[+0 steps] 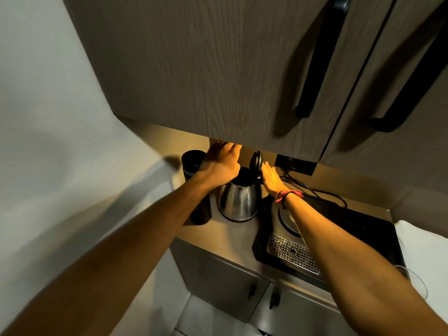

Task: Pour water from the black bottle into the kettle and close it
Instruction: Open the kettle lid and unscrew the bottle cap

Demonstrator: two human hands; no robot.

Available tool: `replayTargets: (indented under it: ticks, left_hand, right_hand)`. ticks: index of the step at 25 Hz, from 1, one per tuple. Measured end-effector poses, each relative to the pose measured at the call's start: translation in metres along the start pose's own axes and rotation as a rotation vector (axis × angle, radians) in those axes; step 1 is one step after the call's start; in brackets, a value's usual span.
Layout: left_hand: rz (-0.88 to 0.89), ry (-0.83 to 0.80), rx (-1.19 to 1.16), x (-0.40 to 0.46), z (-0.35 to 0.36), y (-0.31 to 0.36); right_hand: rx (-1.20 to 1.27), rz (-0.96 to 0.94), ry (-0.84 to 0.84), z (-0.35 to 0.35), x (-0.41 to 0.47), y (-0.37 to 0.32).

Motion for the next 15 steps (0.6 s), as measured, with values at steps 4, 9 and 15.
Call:
replayTargets:
  ticks: [4,9,15]
  left_hand:
    - [-0.215,-0.291,0.15,-0.005,-0.034,-0.074]
    - [-0.311,-0.421,-0.061,-0.018,-0.04,-0.099]
    - [-0.384,-0.372,0.137,-0.017,-0.043,-0.095]
  right_hand:
    - [-0.077,0.041,0.003,-0.001,0.003,0.009]
    - [-0.148,-0.075,0.026,0.001,0.005,0.001]
    - [-0.292,-0.099,0.029,0.002,0.005,-0.001]
Point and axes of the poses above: each hand's wrist, its own x-axis towards the middle knuckle, its own z-axis out of the palm, y = z × x, the point moved 5 cm from there along x, towards the middle knuckle, and after that the axes turned 7 degrees about -x, right-handed, at the moved point
